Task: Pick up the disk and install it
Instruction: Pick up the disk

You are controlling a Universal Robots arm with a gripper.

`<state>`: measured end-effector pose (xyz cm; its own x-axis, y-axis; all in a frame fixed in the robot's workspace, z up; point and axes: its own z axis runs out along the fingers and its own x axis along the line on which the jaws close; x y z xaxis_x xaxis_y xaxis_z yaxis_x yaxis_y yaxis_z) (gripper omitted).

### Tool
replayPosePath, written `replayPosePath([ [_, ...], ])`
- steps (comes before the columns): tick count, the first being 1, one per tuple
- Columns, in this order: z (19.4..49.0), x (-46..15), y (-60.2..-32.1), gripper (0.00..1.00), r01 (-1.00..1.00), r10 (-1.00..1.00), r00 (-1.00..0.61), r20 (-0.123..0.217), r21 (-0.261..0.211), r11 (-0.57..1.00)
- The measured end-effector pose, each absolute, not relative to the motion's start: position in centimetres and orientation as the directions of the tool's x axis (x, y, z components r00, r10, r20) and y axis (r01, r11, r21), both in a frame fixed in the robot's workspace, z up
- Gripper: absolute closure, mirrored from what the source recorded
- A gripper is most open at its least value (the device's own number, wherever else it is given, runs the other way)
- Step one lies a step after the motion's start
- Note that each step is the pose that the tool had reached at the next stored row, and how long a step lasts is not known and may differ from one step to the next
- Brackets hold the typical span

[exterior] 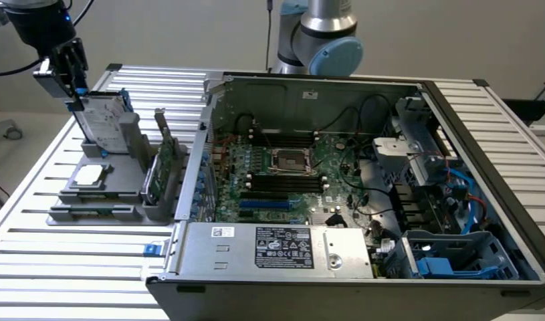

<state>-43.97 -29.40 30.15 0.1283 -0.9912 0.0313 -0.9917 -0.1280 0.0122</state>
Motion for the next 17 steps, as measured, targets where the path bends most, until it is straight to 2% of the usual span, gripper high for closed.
replayPosePath([
  [17, 28.6, -44.0, -29.4, 0.49, -0.992, -0.991, 0.127, 0.032, 0.012, -0.127],
])
